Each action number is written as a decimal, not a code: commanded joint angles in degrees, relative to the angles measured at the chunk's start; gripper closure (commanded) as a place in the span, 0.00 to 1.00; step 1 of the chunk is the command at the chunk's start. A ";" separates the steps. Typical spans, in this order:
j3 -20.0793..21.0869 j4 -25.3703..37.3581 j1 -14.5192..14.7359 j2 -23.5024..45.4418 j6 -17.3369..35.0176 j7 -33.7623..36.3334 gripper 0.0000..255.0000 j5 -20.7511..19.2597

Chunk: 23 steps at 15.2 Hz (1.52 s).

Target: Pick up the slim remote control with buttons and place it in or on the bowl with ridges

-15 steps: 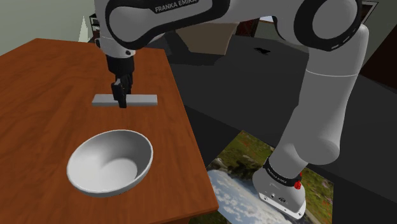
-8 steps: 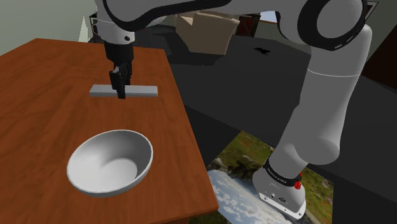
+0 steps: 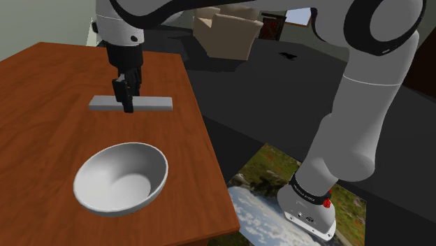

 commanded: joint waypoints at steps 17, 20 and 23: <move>6.88 -9.52 8.89 -4.22 5.52 16.04 1.00 0.47; 6.83 -11.21 8.93 -3.67 7.70 16.20 1.00 0.18; 6.78 -12.77 8.99 -3.01 9.86 16.41 1.00 -0.17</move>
